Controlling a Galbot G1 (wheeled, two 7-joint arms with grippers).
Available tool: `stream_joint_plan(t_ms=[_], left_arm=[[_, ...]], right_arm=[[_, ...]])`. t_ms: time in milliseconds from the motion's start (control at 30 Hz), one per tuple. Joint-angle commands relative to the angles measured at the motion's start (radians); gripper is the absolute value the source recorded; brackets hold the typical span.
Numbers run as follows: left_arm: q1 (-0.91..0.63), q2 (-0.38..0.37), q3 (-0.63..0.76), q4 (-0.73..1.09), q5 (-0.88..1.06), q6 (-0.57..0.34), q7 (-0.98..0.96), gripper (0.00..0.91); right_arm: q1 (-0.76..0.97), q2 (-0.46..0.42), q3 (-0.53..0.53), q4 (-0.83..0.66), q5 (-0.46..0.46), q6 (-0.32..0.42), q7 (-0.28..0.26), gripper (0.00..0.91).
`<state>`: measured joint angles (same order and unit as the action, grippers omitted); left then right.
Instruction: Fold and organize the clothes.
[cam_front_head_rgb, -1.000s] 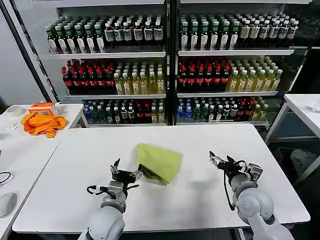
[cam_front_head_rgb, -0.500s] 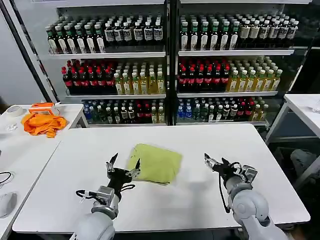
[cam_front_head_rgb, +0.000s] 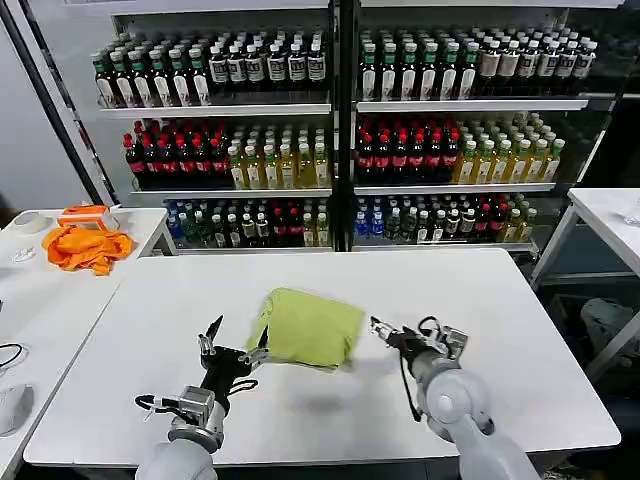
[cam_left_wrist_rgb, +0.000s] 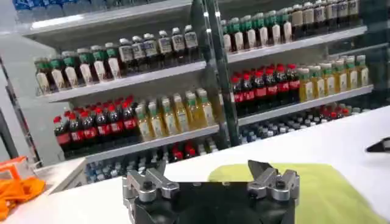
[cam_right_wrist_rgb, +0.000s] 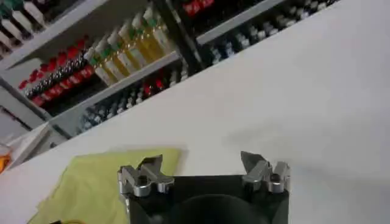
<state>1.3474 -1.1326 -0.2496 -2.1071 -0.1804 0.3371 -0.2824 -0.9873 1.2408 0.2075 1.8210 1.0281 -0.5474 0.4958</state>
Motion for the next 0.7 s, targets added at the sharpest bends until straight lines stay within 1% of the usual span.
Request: stream_joint_plan(t_ms=[33, 133, 333, 367, 400, 433, 467, 500, 567, 700], left_arm=[[0.032, -0.009, -0.017, -0.013, 0.01, -0.006, 0.011, 0.907], [0.038, -0.017, -0.018, -0.015, 0.01, -0.006, 0.011, 0.907], [0.047, -0.02, -0.02, -0.013, 0.01, -0.007, 0.012, 0.907], [0.047, -0.02, -0.02, -0.014, 0.01, -0.007, 0.012, 0.907], [0.047, -0.022, -0.02, -0.015, 0.01, -0.007, 0.012, 0.907], [0.047, -0.022, -0.019, -0.015, 0.01, -0.007, 0.012, 0.907], [0.047, -0.023, -0.019, -0.015, 0.01, -0.006, 0.012, 0.907], [0.047, -0.024, -0.019, -0.015, 0.01, -0.006, 0.012, 0.907], [0.047, -0.025, -0.02, -0.016, 0.006, -0.003, 0.012, 0.907], [0.042, -0.023, -0.028, -0.006, -0.009, 0.003, 0.011, 0.907]], right_arm=[[0.179, 0.076, -0.211, -0.139, -0.049, -0.031, 0.103, 0.907], [0.187, 0.095, -0.236, -0.16, -0.077, -0.032, 0.113, 0.907], [0.2, 0.136, -0.261, -0.2, -0.087, -0.031, 0.12, 0.907], [0.201, 0.139, -0.261, -0.203, -0.087, -0.031, 0.121, 0.776], [0.203, 0.143, -0.261, -0.208, -0.086, -0.031, 0.123, 0.464], [0.203, 0.144, -0.261, -0.211, -0.086, -0.031, 0.127, 0.292], [0.204, 0.144, -0.261, -0.213, -0.086, -0.031, 0.128, 0.04], [0.204, 0.141, -0.261, -0.217, -0.088, -0.031, 0.13, 0.0], [0.203, 0.136, -0.255, -0.218, -0.088, -0.031, 0.134, 0.0], [0.202, 0.12, -0.245, -0.213, -0.087, -0.03, 0.12, 0.0]])
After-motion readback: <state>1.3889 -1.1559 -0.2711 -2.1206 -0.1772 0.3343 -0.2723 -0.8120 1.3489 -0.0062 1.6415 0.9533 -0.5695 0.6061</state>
